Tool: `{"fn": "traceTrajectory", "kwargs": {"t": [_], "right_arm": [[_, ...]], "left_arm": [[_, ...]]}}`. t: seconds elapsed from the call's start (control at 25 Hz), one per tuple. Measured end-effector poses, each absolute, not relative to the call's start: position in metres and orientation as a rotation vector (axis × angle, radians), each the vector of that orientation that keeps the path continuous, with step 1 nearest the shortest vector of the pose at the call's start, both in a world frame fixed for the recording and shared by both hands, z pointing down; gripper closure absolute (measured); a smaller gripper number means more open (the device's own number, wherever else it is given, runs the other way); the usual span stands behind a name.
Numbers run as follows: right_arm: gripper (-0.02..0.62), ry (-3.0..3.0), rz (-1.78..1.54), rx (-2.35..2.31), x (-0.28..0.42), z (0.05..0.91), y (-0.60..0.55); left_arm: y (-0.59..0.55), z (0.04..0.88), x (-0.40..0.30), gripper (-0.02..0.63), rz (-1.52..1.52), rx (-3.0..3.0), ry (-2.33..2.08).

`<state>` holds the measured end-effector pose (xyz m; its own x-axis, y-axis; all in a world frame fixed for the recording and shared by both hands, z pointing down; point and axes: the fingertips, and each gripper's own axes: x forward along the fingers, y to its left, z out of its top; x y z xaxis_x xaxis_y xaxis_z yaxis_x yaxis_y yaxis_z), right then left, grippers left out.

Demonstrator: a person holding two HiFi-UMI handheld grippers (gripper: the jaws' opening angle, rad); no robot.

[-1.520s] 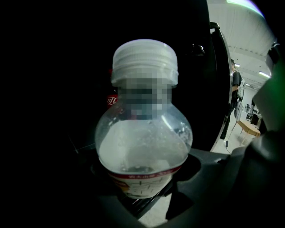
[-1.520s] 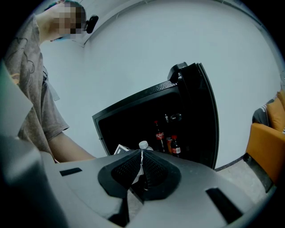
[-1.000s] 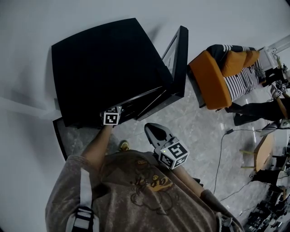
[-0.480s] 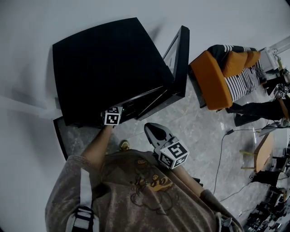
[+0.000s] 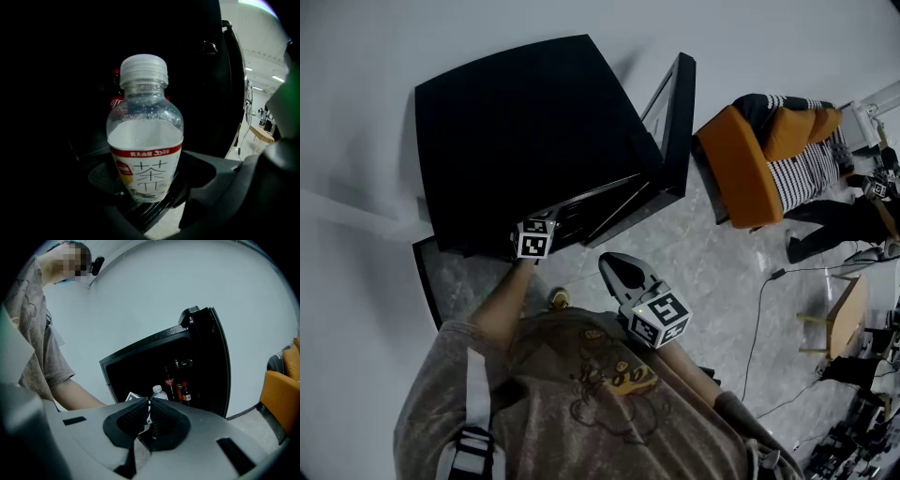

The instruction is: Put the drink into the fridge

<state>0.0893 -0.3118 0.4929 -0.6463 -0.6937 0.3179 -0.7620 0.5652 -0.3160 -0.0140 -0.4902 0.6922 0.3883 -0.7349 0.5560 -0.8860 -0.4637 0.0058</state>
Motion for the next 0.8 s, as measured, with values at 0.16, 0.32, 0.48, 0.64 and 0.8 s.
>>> {"fn": "traceTrajectory", "kwargs": {"t": [0.16,0.32,0.48,0.64,0.8], "right_arm": [[0.569,-2.650,0.661,1.237,0.087,0.491,-0.307],[0.569,-2.654,0.646,1.225,0.084,0.491,-0.298],[0.569,-2.663,0.639,1.220,0.081,0.488,-0.288],[0.569,-2.671,0.631,1.223,0.079,0.486,-0.278],[0.569,-2.680,0.628,1.219,0.074,0.482,-0.266]], "left_arm": [[-0.485,0.685,-0.020,0.213,0.711,2.361,-1.457],[-0.474,0.678,-0.026,0.215,0.709,2.366,-1.477],[-0.459,0.677,-0.030,0.274,0.721,2.350,-1.451],[-0.445,0.670,-0.032,0.429,0.726,2.357,-1.444],[-0.433,0.661,-0.038,0.527,0.743,2.359,-1.476]]}}
